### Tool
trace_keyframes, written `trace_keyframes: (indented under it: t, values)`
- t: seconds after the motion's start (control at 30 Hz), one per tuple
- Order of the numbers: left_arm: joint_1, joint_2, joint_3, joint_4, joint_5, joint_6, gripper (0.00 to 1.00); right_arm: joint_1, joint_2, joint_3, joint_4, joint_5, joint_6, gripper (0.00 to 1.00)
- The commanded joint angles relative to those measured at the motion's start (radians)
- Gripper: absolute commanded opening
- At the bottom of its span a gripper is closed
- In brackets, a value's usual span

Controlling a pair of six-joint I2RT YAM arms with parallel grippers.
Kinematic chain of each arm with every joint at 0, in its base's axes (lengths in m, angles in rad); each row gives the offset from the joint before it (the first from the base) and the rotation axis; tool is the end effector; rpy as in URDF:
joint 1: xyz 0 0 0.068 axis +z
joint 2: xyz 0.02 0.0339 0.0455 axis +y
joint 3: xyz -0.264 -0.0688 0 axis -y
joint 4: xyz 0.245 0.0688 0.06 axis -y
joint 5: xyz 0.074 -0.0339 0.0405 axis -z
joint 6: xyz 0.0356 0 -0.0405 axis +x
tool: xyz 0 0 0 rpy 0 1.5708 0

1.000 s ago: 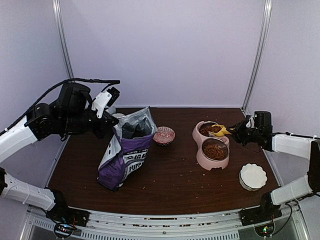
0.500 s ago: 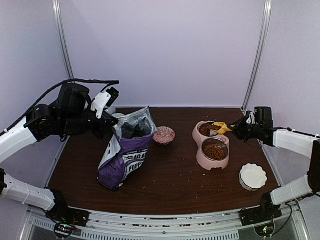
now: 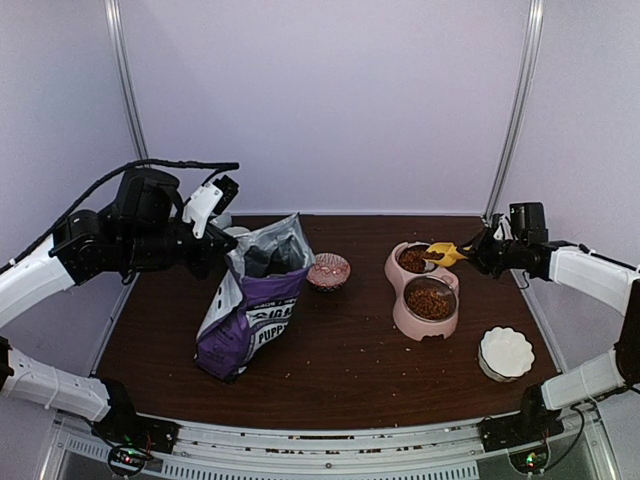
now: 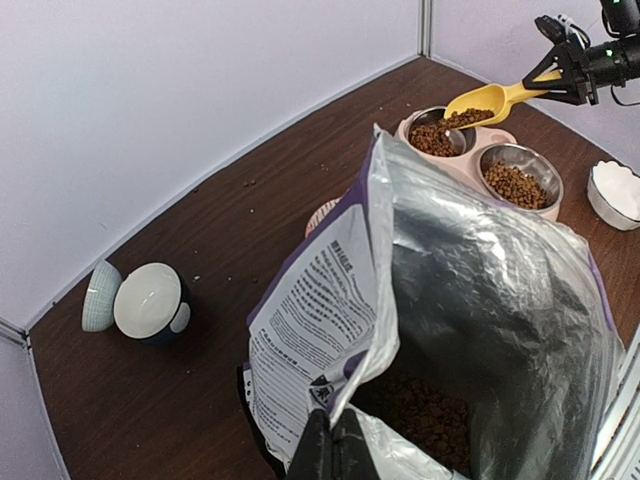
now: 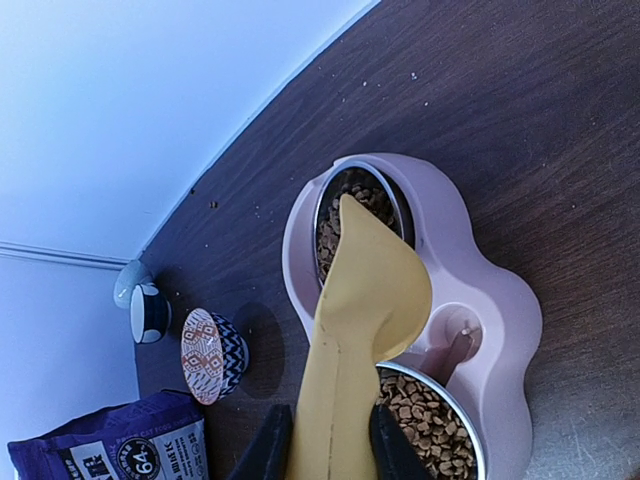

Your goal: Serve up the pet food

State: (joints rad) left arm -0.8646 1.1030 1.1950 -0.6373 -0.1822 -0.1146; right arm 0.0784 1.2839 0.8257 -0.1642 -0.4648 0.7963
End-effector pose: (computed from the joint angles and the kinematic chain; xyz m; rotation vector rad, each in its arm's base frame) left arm 0.1559 -0.1728 0.3749 0.6776 2.0202 -0.3918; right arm 0.2754 0.0376 0.2505 0.5417 2.2322 0.9846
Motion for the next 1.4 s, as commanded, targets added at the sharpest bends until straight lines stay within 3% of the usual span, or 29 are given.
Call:
trace_keyframes:
  t: [0.0,0.57,0.77,0.93,1.13,1.37]
  values:
    - [0.010,-0.010,-0.019,0.016,0.015,0.004,0.00,-0.006,-0.008,0.077,-0.108,0.037,-0.109,0.12]
    - [0.010,-0.013,-0.028,0.028,0.033,0.004,0.00,0.004,-0.044,0.249,-0.384,0.062,-0.398,0.13]
    - [0.010,-0.015,-0.033,0.036,0.056,0.009,0.00,0.021,-0.072,0.270,-0.407,0.082,-0.488,0.13]
    - [0.010,-0.045,-0.063,0.087,0.143,0.034,0.00,0.041,-0.146,0.259,-0.358,-0.004,-0.430,0.12]
    - [0.010,-0.040,-0.074,0.123,0.272,0.053,0.00,0.211,-0.326,0.158,-0.193,-0.111,-0.246,0.12]
    - [0.006,0.016,-0.061,0.130,0.363,0.038,0.00,0.547,-0.482,0.110,-0.041,-0.058,-0.069,0.13]
